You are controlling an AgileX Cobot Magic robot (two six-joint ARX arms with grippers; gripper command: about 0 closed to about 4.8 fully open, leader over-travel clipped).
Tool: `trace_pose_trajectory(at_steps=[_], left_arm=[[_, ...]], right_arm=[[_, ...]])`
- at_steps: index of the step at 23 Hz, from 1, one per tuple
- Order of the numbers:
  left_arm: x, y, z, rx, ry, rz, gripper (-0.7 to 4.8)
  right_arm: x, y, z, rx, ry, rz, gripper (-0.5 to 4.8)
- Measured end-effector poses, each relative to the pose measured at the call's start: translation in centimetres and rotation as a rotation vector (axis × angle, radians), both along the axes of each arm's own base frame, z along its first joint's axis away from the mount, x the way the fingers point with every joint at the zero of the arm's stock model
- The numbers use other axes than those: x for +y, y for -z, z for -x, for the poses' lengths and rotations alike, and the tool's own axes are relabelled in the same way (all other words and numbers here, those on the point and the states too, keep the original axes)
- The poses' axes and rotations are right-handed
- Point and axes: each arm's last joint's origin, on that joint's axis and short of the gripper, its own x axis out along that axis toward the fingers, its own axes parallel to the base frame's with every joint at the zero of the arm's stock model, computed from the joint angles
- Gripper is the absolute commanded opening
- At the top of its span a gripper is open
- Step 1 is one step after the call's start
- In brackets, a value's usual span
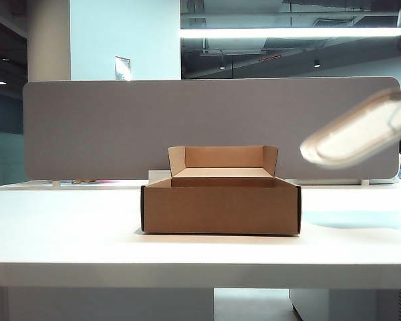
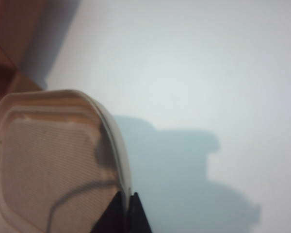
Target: Pick up the lid and place it into the paper box.
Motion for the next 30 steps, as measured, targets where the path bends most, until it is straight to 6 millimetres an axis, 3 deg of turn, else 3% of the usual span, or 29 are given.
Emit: trace_pose_trajectory(at_steps=[4,10,14,20,25,28,30], left_arm=[[0.0,0.0,0.0,0.003,0.000,0.000,-0.05],[0.0,0.0,0.0,0.002,-0.001,0.000,-0.05],[0.0,0.0,0.0,0.003,-0.001,0.000,-0.05],[0.0,0.0,0.0,0.003,-0.001,0.000,-0.05],[0.0,0.0,0.0,0.003,-0.001,0.000,-0.05],[0.0,0.0,0.0,0.003,-0.001,0.000,-0.05],[0.0,0.0,0.0,0.003,-0.001,0.000,-0.05]], right_arm=[[1.1,-2.0,-0.9,-0.132,-0.036,-0.178,-0.05],[7.1,-1.9,-3.0,-0.213,-0.184,-0.169,-0.05],[11.1,-0.6,-4.8,-0.255,-0.230,-0.090,-0.05],[16.6,4.1,-6.5,-0.163,-0.344,0.018,-0.05],[18.4,6.3,-6.7,-0.085,-0.382,0.038,0.07],[18.4,6.6,-6.4,-0.046,-0.383,0.041,1.11],[18.2,6.8,-6.2,-0.012,-0.382,0.044,1.27]])
